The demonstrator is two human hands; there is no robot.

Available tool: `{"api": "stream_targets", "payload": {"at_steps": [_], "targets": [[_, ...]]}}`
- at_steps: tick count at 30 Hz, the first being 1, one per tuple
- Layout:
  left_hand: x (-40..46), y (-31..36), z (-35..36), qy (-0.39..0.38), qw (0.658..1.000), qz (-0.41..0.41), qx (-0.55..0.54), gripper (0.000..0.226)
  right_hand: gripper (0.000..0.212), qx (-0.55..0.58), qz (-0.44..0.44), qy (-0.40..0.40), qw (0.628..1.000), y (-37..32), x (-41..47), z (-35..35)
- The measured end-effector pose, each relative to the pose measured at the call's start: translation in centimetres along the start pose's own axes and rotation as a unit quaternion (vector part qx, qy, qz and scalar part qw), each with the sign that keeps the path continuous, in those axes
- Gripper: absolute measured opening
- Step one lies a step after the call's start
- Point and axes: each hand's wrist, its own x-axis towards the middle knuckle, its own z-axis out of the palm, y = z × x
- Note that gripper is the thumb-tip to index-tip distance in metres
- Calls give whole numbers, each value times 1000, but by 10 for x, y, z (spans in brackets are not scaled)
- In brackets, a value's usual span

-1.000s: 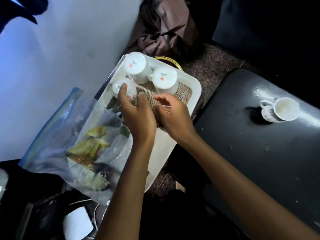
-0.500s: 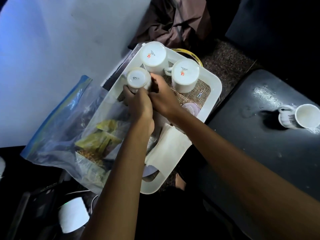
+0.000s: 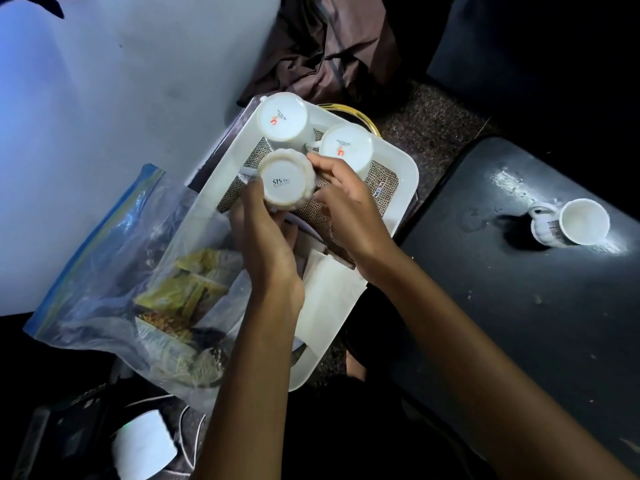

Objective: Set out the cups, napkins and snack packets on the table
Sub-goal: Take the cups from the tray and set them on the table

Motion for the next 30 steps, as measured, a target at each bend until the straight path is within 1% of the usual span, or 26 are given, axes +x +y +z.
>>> {"api": "stream_targets", "payload": {"at_steps": [3, 5, 7, 9, 10, 12, 14, 17, 19, 21, 23, 25, 28, 30], "targets": [[-15, -4, 3, -20, 999, -29, -6, 47, 26, 34, -7, 18, 999, -4, -20, -22], [-26, -9, 8, -34, 998, -48, -13, 46, 19, 55, -18, 46, 997, -4, -34, -38], [-38, -15, 14, -70, 996, -57, -5, 35, 18, 75, -27, 85, 993, -2, -47, -53], [-49, -24, 21, -108, 992, -69, 16, 19, 14, 107, -36, 117, 987, 2, -60, -68], [-54, -28, 24, -125, 989, -76, 26, 14, 12, 116, -37, 134, 983, 4, -66, -76], [-63, -37, 32, -167, 981, -87, 35, 20, 10, 138, -38, 163, 976, 7, -78, -94], [-71, -46, 38, -226, 968, -99, 39, 25, 10, 170, -37, 179, 968, 9, -89, -113], [-84, -63, 49, -301, 945, -118, 56, 18, 19, 244, -14, 193, 950, 14, -109, -143], [-91, -75, 55, -337, 930, -117, 85, 21, 33, 292, 18, 185, 938, 18, -122, -164], [-101, -87, 62, -373, 913, -112, 119, 26, 47, 313, 49, 163, 934, 24, -138, -186], [-110, -98, 68, -398, 900, -109, 143, 27, 54, 312, 74, 142, 937, 31, -154, -205], [-124, -110, 75, -417, 887, -110, 165, 27, 58, 304, 79, 136, 940, 39, -169, -224], [-143, -127, 84, -430, 873, -94, 209, 44, 69, 286, 57, 148, 945, 50, -189, -249], [-154, -140, 91, -438, 859, -73, 253, 49, 79, 251, 47, 168, 952, 58, -200, -265]]}}
